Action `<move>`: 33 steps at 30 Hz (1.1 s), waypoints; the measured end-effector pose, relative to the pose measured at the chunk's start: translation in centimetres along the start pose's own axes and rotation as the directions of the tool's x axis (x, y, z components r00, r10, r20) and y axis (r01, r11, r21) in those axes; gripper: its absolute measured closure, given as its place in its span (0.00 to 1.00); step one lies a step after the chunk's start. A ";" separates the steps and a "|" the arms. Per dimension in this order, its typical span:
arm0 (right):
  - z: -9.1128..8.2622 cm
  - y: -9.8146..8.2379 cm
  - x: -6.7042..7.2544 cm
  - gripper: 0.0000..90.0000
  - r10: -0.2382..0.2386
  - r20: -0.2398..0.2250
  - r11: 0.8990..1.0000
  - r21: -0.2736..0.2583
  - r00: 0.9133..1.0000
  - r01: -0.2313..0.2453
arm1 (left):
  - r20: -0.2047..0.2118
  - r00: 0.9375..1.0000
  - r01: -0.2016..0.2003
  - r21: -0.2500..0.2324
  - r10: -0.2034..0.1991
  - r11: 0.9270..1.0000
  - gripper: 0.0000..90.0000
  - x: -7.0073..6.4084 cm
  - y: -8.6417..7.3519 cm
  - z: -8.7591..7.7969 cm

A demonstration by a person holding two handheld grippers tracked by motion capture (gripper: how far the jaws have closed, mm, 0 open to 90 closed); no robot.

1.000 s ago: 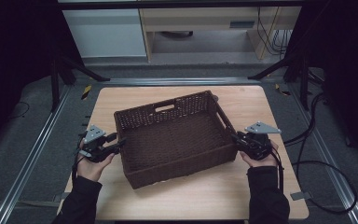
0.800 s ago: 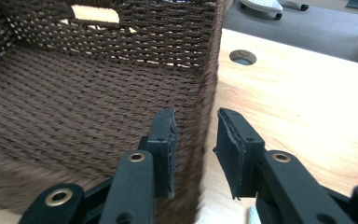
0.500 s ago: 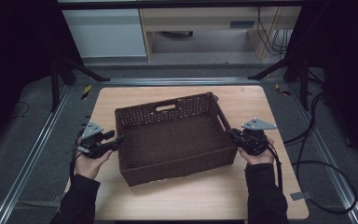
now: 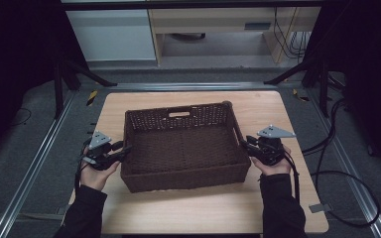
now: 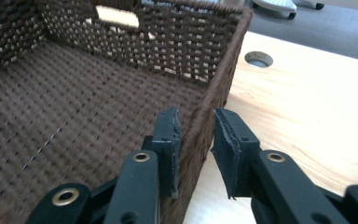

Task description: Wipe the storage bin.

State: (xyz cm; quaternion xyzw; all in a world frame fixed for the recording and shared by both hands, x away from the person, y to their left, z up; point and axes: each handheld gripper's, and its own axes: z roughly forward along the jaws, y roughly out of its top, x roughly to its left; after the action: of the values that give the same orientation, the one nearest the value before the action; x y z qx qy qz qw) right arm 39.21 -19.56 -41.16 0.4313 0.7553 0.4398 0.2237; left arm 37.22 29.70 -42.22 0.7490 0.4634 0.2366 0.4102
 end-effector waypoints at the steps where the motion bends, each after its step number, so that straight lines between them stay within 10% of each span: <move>1: 0.2 0.0 0.1 0.80 0.003 -0.002 1.000 -0.005 1.000 -0.003 | 0.001 1.000 0.004 0.000 -0.004 1.000 0.65 0.1 0.0 0.0; 11: 0.0 -0.3 1.1 0.86 -0.043 -0.015 0.999 0.029 0.999 0.043 | -0.012 0.999 -0.045 0.041 0.045 0.998 0.53 -0.6 -0.2 -0.1; 33: 0.4 -0.5 2.9 0.76 -0.051 -0.023 0.998 0.023 0.998 0.051 | -0.034 0.999 -0.015 0.074 0.017 0.997 0.74 0.6 -1.2 -0.9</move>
State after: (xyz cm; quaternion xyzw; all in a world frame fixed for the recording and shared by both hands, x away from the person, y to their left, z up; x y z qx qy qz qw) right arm 37.71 -16.99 -41.72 0.4097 0.7736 0.4297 0.2213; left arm 36.25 30.81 -42.74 0.7632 0.4727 0.2354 0.3724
